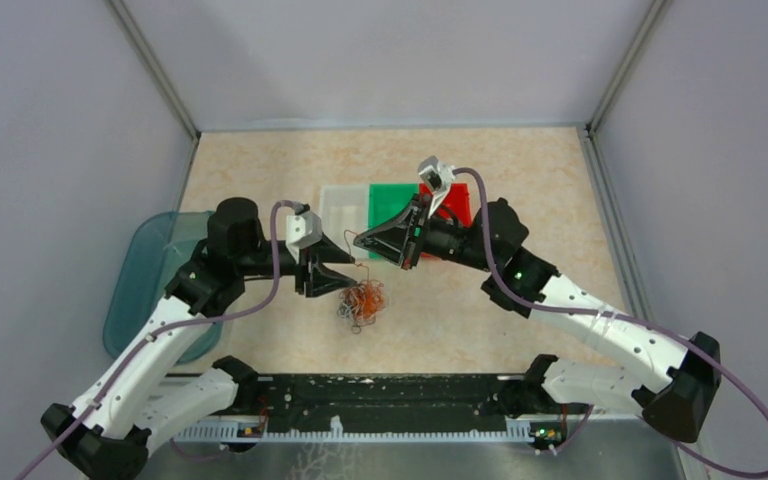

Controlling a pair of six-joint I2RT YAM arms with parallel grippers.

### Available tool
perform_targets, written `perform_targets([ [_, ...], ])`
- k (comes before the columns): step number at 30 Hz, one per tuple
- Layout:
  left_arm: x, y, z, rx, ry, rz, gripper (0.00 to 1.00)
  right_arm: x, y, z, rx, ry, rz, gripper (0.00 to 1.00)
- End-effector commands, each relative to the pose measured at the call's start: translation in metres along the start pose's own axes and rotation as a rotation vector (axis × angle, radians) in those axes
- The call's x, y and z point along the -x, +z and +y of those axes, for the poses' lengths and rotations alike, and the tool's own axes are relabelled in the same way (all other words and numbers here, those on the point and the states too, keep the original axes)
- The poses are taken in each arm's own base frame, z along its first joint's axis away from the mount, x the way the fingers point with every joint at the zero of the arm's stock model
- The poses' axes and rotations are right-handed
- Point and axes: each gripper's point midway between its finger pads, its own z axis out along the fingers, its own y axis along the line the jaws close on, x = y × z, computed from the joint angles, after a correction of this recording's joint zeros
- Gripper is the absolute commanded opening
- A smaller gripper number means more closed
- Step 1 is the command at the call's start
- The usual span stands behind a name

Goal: Untangle the cables
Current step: Untie the cable.

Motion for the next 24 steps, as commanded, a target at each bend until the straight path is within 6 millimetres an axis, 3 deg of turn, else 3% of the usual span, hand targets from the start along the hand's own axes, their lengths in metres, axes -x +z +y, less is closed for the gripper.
perform_targets([
  [1,0.025,0.004,-0.020,-0.115,-0.044,-0.100,0.54,0.047,0.002,0.047,0.137,-0.049,-0.109,0.00],
  [8,0.024,0.007,-0.005,-0.024,-0.055,-0.149,0.49,0.057,0.002,0.059,0.167,-0.054,-0.129,0.00],
  [13,0.042,0.009,-0.009,-0.075,-0.072,-0.183,0.19,0.057,0.004,0.060,0.175,-0.052,-0.127,0.00],
  [15,0.049,0.011,-0.009,-0.097,-0.083,-0.189,0.15,0.055,0.005,0.059,0.174,-0.051,-0.121,0.00],
  [21,0.047,0.009,-0.018,-0.137,-0.065,-0.192,0.29,0.057,0.005,0.059,0.169,-0.053,-0.130,0.00],
  [24,0.041,0.007,-0.018,-0.118,-0.025,-0.194,0.45,0.059,0.006,0.060,0.171,-0.055,-0.130,0.00],
])
